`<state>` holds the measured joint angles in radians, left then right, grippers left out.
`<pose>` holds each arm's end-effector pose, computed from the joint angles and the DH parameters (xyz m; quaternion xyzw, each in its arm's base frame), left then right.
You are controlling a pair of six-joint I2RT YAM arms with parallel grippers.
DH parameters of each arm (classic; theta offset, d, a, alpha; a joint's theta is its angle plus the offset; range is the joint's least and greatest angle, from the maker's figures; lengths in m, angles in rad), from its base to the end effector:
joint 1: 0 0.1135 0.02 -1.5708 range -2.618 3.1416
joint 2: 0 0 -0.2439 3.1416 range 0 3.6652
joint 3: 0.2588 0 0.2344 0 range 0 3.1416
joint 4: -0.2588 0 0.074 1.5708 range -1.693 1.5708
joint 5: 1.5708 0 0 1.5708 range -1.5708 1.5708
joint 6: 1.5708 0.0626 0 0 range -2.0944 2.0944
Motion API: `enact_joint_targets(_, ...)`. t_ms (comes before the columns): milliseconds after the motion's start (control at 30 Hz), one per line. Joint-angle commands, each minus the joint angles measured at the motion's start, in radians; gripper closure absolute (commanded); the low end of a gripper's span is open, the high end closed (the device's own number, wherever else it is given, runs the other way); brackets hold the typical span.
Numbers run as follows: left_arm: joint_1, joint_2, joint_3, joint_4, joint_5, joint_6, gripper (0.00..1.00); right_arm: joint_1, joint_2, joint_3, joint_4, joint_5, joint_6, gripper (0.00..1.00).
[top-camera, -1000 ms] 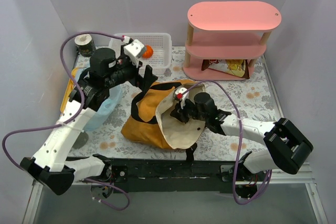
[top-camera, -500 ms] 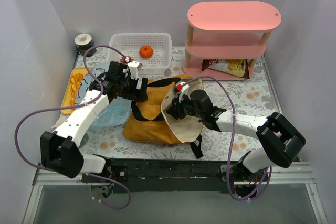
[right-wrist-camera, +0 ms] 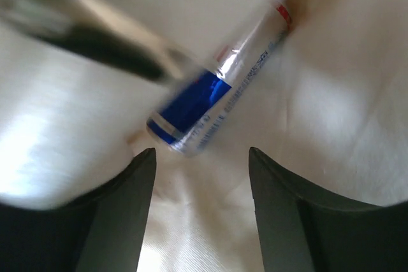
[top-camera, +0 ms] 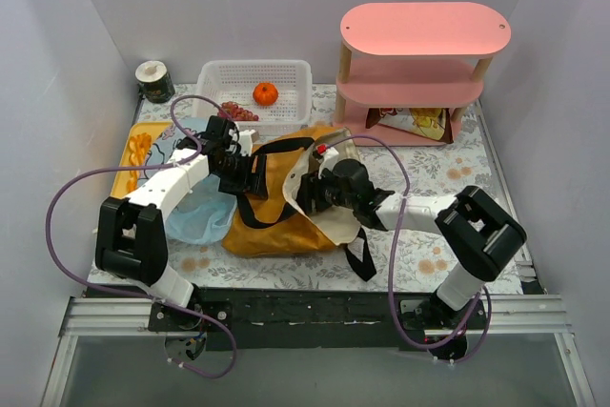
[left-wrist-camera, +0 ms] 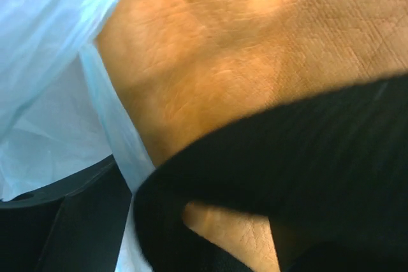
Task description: Untie the knot of the grocery bags and take out the mixed food
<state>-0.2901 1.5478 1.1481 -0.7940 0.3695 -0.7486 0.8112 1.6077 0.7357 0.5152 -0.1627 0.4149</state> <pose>0.2764 -0.1061 0.2013 -0.1859 0.9481 -0.2481 0.0704 0.2322 0.2593 0.1749 -0.2066 0.7935 0.3817 0.4266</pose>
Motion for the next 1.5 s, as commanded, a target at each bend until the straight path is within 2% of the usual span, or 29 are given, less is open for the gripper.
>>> enact_joint_targets(0,0.032,0.011,-0.047,0.021,0.092,0.012,0.32,0.000,0.060,0.108,0.046,0.046,0.091,0.31)
enact_joint_targets(100,0.055,0.037,-0.062,0.039,0.152,0.026,0.48,0.000,0.107,0.154,0.049,0.051,0.119,0.30)
enact_joint_targets(133,0.066,0.043,-0.062,0.042,0.219,0.038,0.70,0.002,0.130,0.165,0.052,0.049,0.124,0.29)
enact_joint_targets(200,0.069,0.057,-0.045,0.038,0.279,0.067,0.98,0.003,0.155,0.195,0.060,0.045,0.136,0.28)
enact_joint_targets(300,0.074,0.040,-0.008,0.013,0.383,0.113,1.00,0.003,0.178,0.218,0.062,0.040,0.142,0.27)
enact_joint_targets(367,0.072,0.017,0.054,-0.008,0.391,0.141,1.00,0.003,0.152,0.206,0.069,0.042,0.121,0.27)
enact_joint_targets(500,0.074,-0.060,0.133,0.024,0.347,0.167,1.00,-0.030,0.051,0.058,0.089,0.034,0.056,0.27)
enact_joint_targets(733,0.074,-0.100,0.193,-0.097,0.309,0.308,1.00,-0.113,-0.126,-0.175,0.115,-0.051,0.004,0.27)
enact_joint_targets(867,0.068,-0.169,0.151,-0.044,0.252,0.344,1.00,-0.113,-0.141,-0.176,0.152,-0.044,0.036,0.26)
enact_joint_targets(1067,0.025,-0.181,0.165,-0.031,0.183,0.373,1.00,-0.115,-0.106,-0.102,0.171,0.014,0.094,0.26)
enact_joint_targets(1167,0.000,-0.222,0.170,0.036,0.125,0.379,1.00,-0.119,-0.101,-0.085,0.171,0.022,0.113,0.25)
enact_joint_targets(1300,-0.027,-0.235,0.171,0.046,0.057,0.410,1.00,-0.119,-0.106,-0.105,0.157,0.037,0.130,0.26)
enact_joint_targets(1467,-0.049,-0.244,0.197,0.090,-0.018,0.378,1.00,-0.125,-0.121,-0.142,0.123,0.064,0.122,0.26)
